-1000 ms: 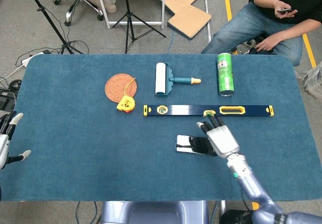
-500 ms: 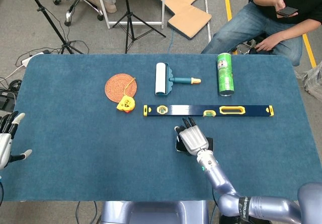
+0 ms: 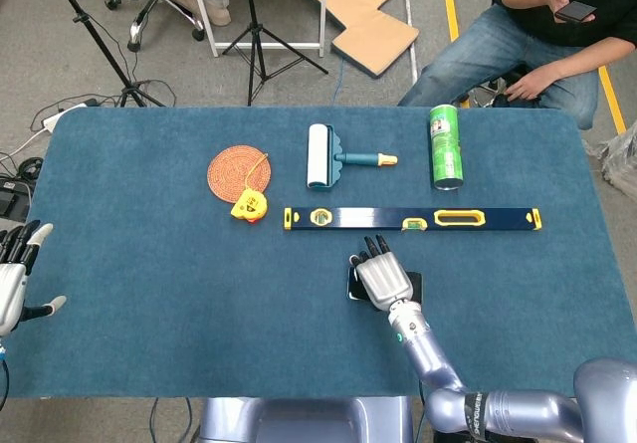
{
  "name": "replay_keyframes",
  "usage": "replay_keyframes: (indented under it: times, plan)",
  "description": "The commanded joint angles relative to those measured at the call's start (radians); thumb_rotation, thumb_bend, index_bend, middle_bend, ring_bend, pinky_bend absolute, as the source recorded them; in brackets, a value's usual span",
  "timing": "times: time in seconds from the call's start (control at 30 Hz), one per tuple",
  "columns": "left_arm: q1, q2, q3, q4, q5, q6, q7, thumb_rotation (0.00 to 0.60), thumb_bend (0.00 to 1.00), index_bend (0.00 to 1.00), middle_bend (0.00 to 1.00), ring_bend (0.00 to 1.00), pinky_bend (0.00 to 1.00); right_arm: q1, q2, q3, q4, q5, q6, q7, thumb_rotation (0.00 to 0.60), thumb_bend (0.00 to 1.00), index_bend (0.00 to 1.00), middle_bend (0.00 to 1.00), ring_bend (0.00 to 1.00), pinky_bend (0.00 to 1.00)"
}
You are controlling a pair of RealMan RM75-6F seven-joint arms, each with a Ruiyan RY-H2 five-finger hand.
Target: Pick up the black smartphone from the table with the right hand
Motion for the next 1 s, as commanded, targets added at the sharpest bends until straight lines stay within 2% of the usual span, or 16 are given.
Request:
replay_keyframes:
  times: [0.03,0.5,0.63,0.73,1.0]
  plan:
    - [0.000,0.000,0.000,-0.001,0.000,0.001,0.000,0.600,0.00,0.00,0.00,0.00,0.00,0.002,-0.014,-0.010,0.019,0.010,0.009,0.001,0.600,0.00,0.28,0.27,0.00,0.00]
    - [-0.002,0.001,0.000,0.000,-0.004,-0.005,-0.002,0.600,0.00,0.00,0.00,0.00,0.00,0.010,-0.048,-0.040,0.073,0.027,0.015,0.016,0.600,0.00,0.30,0.30,0.00,0.00]
    - [-0.003,0.002,0.000,0.001,-0.005,-0.006,-0.003,0.600,0.00,0.00,0.00,0.00,0.00,0.011,-0.055,-0.038,0.092,0.027,0.018,0.028,0.600,0.00,0.39,0.41,0.00,0.00]
    - [-0.002,0.002,0.000,0.000,-0.004,-0.005,-0.005,0.600,0.00,0.00,0.00,0.00,0.00,0.007,-0.062,-0.042,0.112,-0.002,0.022,0.059,0.600,0.00,0.47,0.49,0.05,0.00]
    - [-0.001,0.004,0.001,-0.001,-0.002,-0.002,-0.006,0.600,0.00,0.00,0.00,0.00,0.00,-0.020,-0.047,-0.055,0.100,-0.124,0.038,0.176,0.600,0.02,0.51,0.53,0.11,0.00]
